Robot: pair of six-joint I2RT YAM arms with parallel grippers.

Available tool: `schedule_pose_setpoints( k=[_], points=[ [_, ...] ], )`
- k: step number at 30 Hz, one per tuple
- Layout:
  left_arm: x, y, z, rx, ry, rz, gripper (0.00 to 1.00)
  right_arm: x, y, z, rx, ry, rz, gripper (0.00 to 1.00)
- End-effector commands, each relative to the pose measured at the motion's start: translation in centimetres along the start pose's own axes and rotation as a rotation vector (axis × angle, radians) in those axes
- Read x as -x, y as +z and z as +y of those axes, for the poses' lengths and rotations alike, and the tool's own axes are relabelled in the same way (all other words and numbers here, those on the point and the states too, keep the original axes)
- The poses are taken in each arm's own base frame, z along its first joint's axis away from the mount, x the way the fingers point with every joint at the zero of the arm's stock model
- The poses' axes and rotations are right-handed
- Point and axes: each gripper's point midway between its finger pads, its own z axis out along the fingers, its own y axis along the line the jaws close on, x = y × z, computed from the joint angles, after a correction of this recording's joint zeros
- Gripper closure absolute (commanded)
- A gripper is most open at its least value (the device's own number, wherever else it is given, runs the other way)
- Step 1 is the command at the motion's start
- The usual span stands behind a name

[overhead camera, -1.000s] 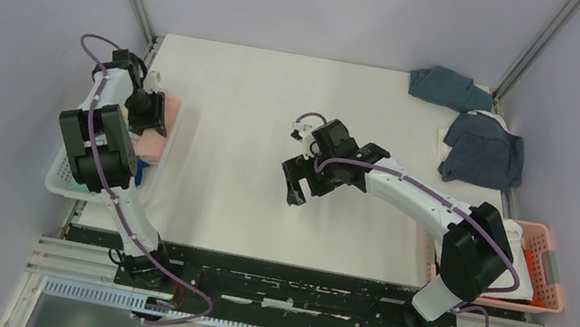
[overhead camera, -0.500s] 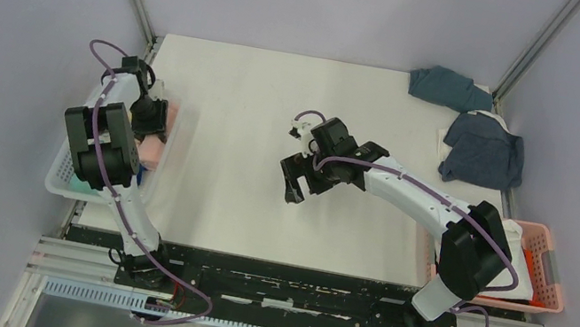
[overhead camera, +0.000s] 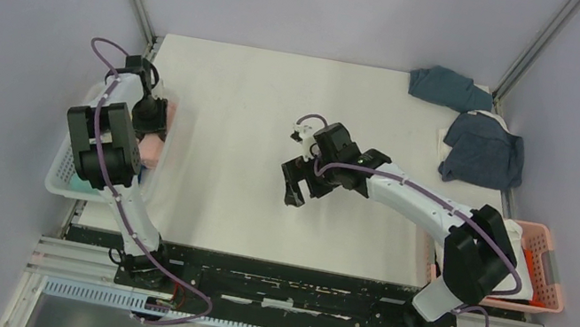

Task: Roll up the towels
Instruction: Place the towel at the center of the board.

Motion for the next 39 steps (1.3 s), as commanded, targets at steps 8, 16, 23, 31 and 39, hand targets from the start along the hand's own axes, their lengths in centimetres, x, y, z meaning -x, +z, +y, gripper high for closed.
schedule_pose_setpoints(
  k=[8,16,23,31,39],
  points=[
    [0.4,1.0,1.1,0.129,-0.146,-0.039,0.45,2.1,-4.1,0.2,-0.030,-0.091,-0.181,0.00],
    [2.3,-1.2,0.8,0.100,-0.162,-0.126,0.40,2.4,-5.2,0.0,-0.051,-0.110,-0.221,0.00],
    [3.0,0.4,0.8,0.098,-0.160,-0.132,0.42,2.2,-5.4,-0.1,-0.056,-0.109,-0.237,0.00],
    [3.3,0.5,0.5,0.085,-0.169,-0.145,0.39,1.8,-5.7,-0.1,-0.057,-0.104,-0.240,0.00],
    [4.4,-4.1,0.8,0.083,-0.174,-0.232,0.31,1.8,-6.4,-0.2,-0.073,-0.106,-0.257,0.00]
  ],
)
